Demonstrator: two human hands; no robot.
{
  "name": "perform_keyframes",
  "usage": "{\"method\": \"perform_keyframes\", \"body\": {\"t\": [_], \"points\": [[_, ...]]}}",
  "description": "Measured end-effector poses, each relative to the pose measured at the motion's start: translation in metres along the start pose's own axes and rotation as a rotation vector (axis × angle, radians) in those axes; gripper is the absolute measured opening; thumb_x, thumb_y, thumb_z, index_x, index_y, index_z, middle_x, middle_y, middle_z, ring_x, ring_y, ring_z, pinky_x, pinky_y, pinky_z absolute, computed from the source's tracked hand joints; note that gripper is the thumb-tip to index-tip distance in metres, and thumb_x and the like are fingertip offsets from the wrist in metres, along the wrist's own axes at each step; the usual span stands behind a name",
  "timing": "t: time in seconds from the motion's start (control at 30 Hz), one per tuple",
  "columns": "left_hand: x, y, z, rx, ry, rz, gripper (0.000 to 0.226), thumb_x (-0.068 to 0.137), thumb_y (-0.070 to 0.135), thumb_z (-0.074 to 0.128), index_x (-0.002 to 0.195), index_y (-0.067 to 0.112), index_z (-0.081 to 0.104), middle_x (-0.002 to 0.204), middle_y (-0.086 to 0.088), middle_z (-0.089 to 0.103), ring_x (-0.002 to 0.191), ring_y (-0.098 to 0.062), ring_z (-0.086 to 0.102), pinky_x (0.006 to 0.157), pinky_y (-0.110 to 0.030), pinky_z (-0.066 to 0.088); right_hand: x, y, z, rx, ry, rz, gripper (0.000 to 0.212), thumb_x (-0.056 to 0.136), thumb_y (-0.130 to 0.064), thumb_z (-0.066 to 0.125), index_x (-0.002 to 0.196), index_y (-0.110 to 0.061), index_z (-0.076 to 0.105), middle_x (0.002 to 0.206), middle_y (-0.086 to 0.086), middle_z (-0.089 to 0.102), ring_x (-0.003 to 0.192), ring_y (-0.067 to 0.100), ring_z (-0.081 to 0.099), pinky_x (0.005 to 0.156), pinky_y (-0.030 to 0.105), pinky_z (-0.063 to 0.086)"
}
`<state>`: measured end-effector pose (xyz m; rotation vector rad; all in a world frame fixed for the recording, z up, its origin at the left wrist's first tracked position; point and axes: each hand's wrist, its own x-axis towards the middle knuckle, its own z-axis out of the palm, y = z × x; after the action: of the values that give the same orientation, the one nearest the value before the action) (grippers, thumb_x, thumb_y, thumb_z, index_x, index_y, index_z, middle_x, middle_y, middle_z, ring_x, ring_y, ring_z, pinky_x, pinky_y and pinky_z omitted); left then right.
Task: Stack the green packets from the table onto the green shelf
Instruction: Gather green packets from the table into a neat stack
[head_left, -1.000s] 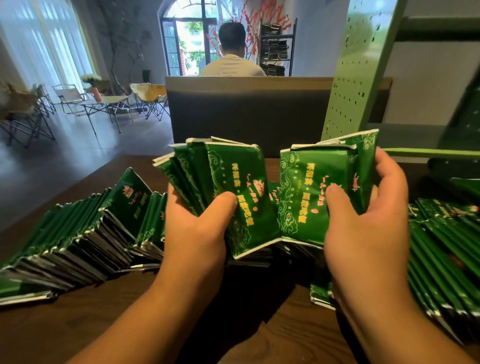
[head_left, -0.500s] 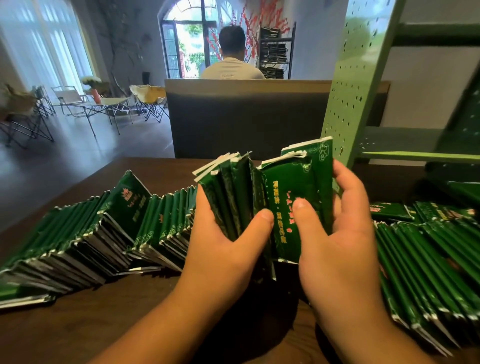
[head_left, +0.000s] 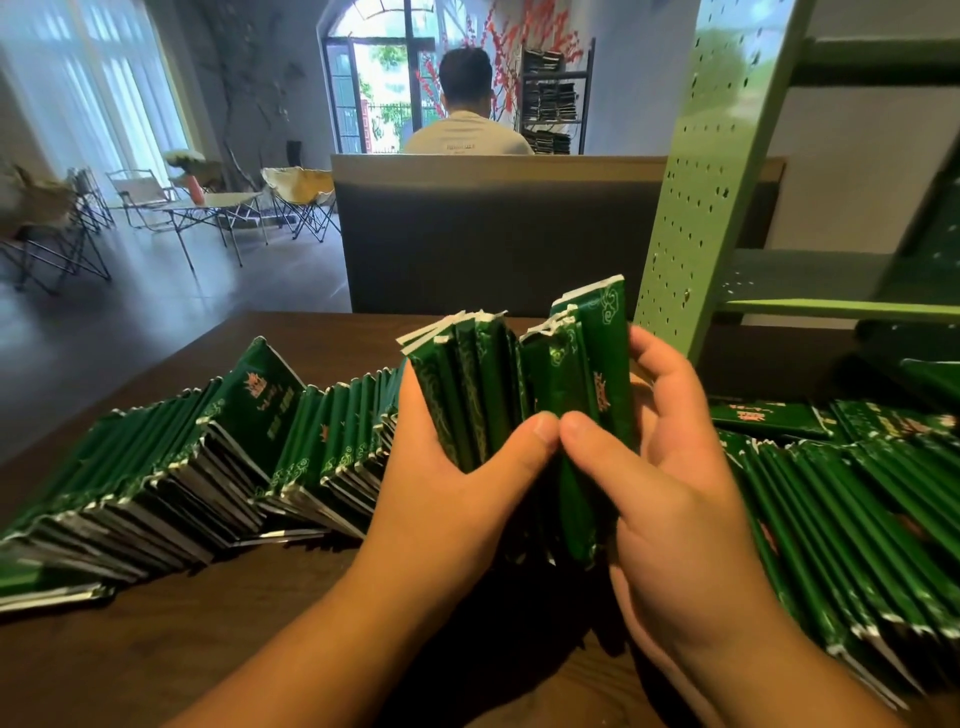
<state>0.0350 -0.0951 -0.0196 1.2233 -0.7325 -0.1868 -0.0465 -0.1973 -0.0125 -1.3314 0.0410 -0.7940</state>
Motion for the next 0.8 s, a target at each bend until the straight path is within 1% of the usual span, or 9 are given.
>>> {"method": "perform_keyframes", "body": {"t": [0.1, 0.2, 0.37, 0.43, 0.5, 0.6, 0.63, 0.7, 0.8], "points": [[0.003, -0.004, -0.004, -0.078, -0.027, -0.056, 0.067, 0.067, 0.032, 0.083, 0.125, 0.017, 0.053, 0.11, -0.003, 0.076, 0.102, -0.021, 0.075, 0.078, -0.029, 0.061, 0.003, -0.001, 0.0, 0.018, -0.001, 0.036, 0.046, 0.084, -0.007, 0.071, 0.11, -0.045, 0.066, 0.118, -0.002, 0.072, 0.108, 0.019, 0.071, 0.091, 0.04, 0.059], [0.004, -0.005, -0.005, -0.057, -0.024, -0.056, 0.078, 0.059, 0.034, 0.085, 0.127, 0.018, 0.052, 0.113, -0.005, 0.074, 0.105, -0.023, 0.074, 0.081, -0.034, 0.061, 0.005, -0.003, -0.001, 0.088, -0.023, 0.093, 0.042, 0.091, -0.002, 0.063, 0.106, -0.041, 0.071, 0.116, -0.004, 0.072, 0.107, 0.02, 0.072, 0.084, 0.036, 0.061], [0.005, -0.007, -0.006, -0.034, -0.024, -0.076, 0.071, 0.064, 0.018, 0.089, 0.125, 0.019, 0.053, 0.11, -0.005, 0.075, 0.101, -0.022, 0.075, 0.078, -0.032, 0.062, 0.006, -0.004, -0.002, 0.069, 0.001, 0.143, 0.06, 0.089, 0.013, 0.057, 0.107, -0.043, 0.07, 0.111, -0.005, 0.073, 0.101, 0.023, 0.074, 0.084, 0.043, 0.061], [0.005, -0.008, -0.007, -0.047, -0.033, -0.076, 0.069, 0.068, 0.017, 0.086, 0.128, 0.013, 0.052, 0.112, -0.009, 0.074, 0.103, -0.026, 0.074, 0.082, -0.038, 0.062, 0.006, -0.002, -0.001, 0.061, 0.027, 0.146, 0.057, 0.089, 0.012, 0.061, 0.114, -0.039, 0.067, 0.11, 0.001, 0.075, 0.099, 0.025, 0.075, 0.085, 0.047, 0.061], [0.006, -0.008, -0.008, -0.075, -0.02, -0.072, 0.072, 0.067, 0.024, 0.084, 0.129, 0.007, 0.052, 0.113, -0.014, 0.073, 0.104, -0.03, 0.073, 0.084, -0.042, 0.061, 0.005, -0.001, -0.001, 0.045, 0.039, 0.154, 0.051, 0.088, 0.008, 0.064, 0.117, -0.034, 0.065, 0.107, 0.005, 0.076, 0.098, 0.025, 0.075, 0.084, 0.048, 0.061], [0.01, -0.007, -0.009, -0.159, 0.037, -0.079, 0.073, 0.066, 0.025, 0.079, 0.129, 0.0, 0.052, 0.112, -0.024, 0.07, 0.103, -0.039, 0.072, 0.084, -0.049, 0.061, 0.006, 0.001, -0.003, 0.008, 0.059, 0.16, 0.039, 0.091, 0.004, 0.063, 0.108, -0.031, 0.068, 0.103, 0.007, 0.076, 0.096, 0.026, 0.075, 0.082, 0.048, 0.061], [0.01, -0.006, -0.009, -0.192, 0.052, -0.094, 0.071, 0.068, 0.022, 0.079, 0.129, -0.002, 0.051, 0.113, -0.028, 0.069, 0.103, -0.043, 0.071, 0.084, -0.052, 0.061, 0.007, 0.001, -0.004, -0.024, 0.064, 0.153, 0.035, 0.092, 0.001, 0.063, 0.105, -0.031, 0.069, 0.103, 0.005, 0.076, 0.096, 0.026, 0.075, 0.081, 0.048, 0.061], [0.011, -0.005, -0.009, -0.243, 0.067, -0.126, 0.062, 0.073, 0.013, 0.076, 0.128, -0.003, 0.053, 0.112, -0.031, 0.068, 0.101, -0.046, 0.071, 0.081, -0.051, 0.061, 0.006, 0.0, -0.005, -0.177, 0.091, 0.104, 0.028, 0.093, -0.005, 0.064, 0.101, -0.031, 0.069, 0.1, 0.0, 0.077, 0.093, 0.021, 0.075, 0.079, 0.048, 0.062], [0.012, -0.005, -0.009, -0.258, 0.091, -0.143, 0.054, 0.076, 0.01, 0.07, 0.126, -0.004, 0.054, 0.11, -0.031, 0.069, 0.099, -0.046, 0.071, 0.078, -0.049, 0.061, 0.005, -0.001, -0.005, -0.319, 0.13, 0.051, 0.021, 0.095, -0.013, 0.063, 0.105, -0.032, 0.067, 0.099, -0.007, 0.076, 0.091, 0.013, 0.073, 0.08, 0.046, 0.062]]}}
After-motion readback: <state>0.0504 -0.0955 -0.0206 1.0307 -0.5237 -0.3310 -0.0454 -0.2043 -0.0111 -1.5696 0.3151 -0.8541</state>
